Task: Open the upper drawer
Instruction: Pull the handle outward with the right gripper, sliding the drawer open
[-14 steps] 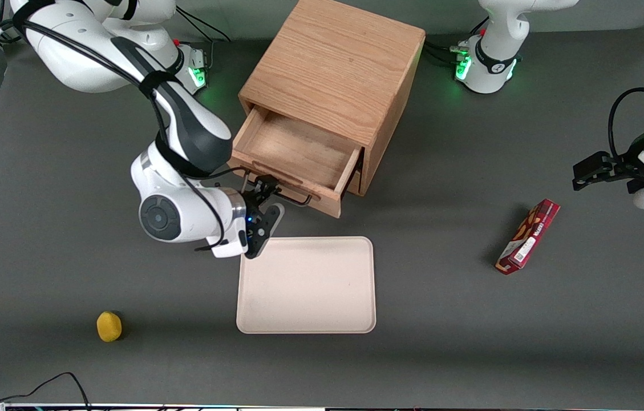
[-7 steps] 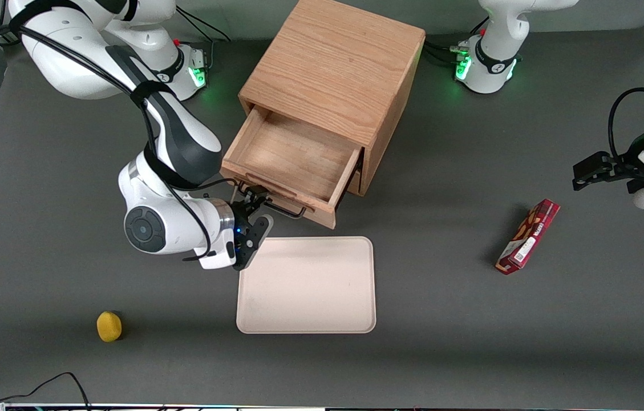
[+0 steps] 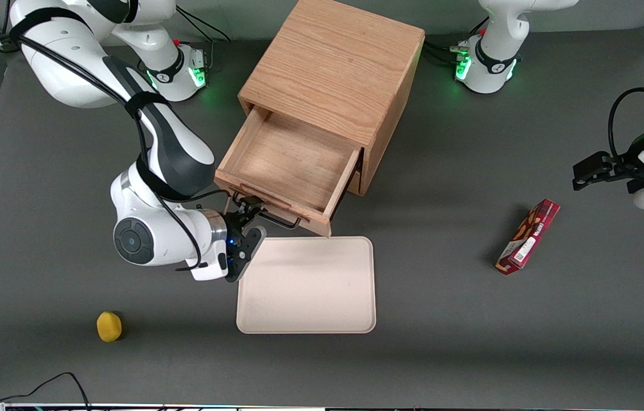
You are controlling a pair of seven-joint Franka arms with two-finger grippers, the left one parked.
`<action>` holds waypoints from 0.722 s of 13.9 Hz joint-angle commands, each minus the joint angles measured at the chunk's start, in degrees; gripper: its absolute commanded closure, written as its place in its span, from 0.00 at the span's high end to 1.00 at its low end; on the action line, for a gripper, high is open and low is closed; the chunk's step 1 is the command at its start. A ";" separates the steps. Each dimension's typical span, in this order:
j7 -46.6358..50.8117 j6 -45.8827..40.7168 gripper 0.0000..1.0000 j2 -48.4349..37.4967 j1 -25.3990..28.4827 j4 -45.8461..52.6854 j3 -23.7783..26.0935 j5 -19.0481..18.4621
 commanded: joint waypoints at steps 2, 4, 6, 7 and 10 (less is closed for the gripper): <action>-4.25 -0.76 1.00 1.86 0.99 4.33 -2.07 -1.91; -5.93 -0.76 1.00 1.86 0.90 4.76 -3.03 -1.91; -8.91 -0.76 1.00 1.86 0.99 5.99 -3.65 -1.82; -9.88 -0.76 1.00 1.86 0.82 6.26 -3.74 -1.91; -11.30 -0.85 1.00 2.56 1.25 8.89 -5.50 -1.82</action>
